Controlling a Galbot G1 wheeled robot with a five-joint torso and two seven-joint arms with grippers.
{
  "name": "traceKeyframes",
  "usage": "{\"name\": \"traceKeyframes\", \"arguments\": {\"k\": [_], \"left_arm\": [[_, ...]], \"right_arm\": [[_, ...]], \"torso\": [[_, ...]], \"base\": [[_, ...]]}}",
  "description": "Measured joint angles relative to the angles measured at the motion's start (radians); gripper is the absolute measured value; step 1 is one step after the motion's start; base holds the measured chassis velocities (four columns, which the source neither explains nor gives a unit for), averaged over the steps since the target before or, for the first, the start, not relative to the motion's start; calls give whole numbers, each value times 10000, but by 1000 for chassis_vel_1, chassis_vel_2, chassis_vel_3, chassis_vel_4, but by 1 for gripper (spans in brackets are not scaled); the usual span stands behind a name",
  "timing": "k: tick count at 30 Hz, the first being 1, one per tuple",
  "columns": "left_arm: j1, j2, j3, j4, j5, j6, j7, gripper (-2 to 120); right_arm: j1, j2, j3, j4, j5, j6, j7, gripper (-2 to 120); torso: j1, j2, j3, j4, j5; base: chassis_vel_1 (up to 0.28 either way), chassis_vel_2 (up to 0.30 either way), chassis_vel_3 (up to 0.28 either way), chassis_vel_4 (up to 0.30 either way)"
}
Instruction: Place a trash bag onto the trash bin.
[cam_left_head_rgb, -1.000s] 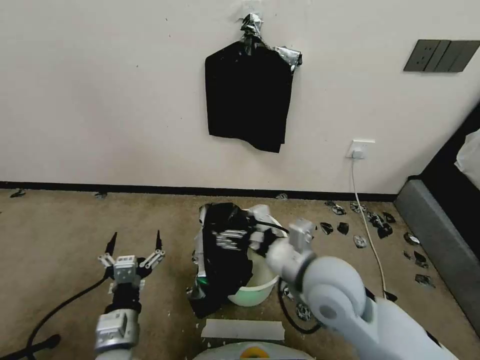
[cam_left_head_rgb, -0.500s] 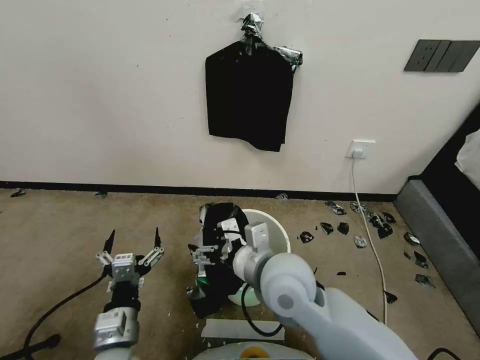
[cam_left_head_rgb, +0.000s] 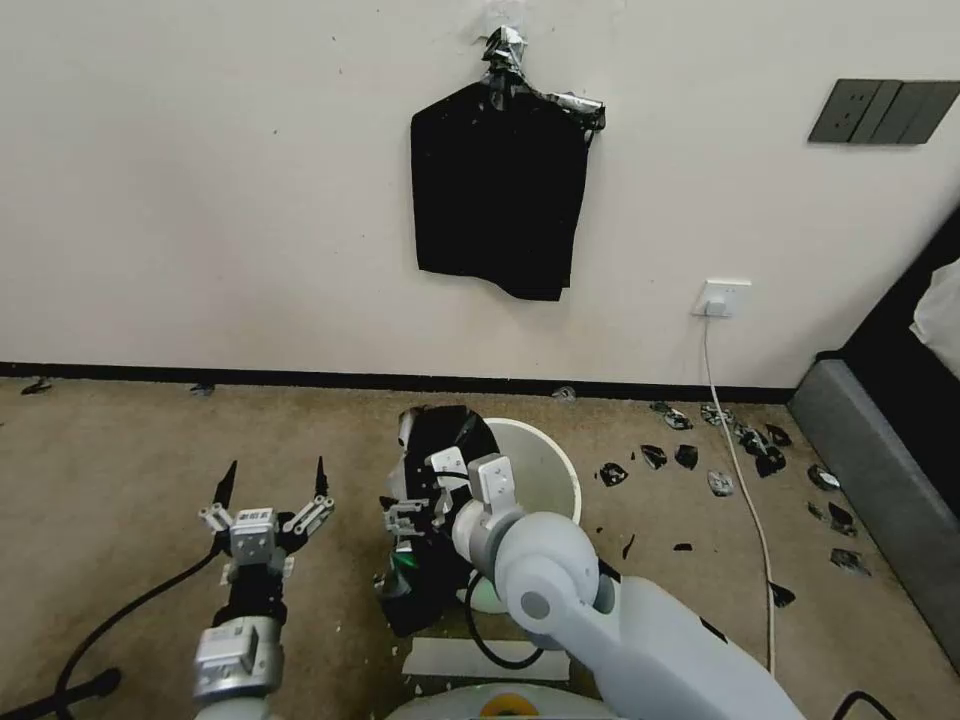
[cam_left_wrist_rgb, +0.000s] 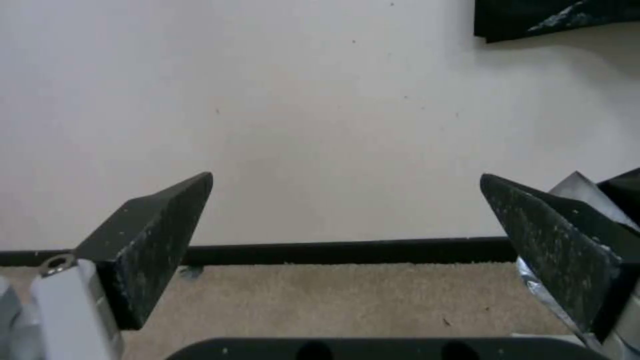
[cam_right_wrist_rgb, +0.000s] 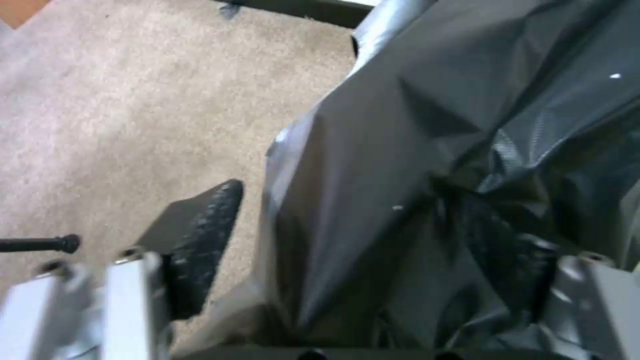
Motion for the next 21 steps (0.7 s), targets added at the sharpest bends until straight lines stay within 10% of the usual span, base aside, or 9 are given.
{"name": "traceKeyframes", "arguments": {"k": [21], "left_arm": [[-61, 57, 172, 156, -36, 327, 96, 100]], "right_arm": [[-76, -105, 217, 46, -187, 242, -91, 2]], "torso": [[0, 0, 0, 0, 1]], "base": [[0, 0, 0, 0]]}}
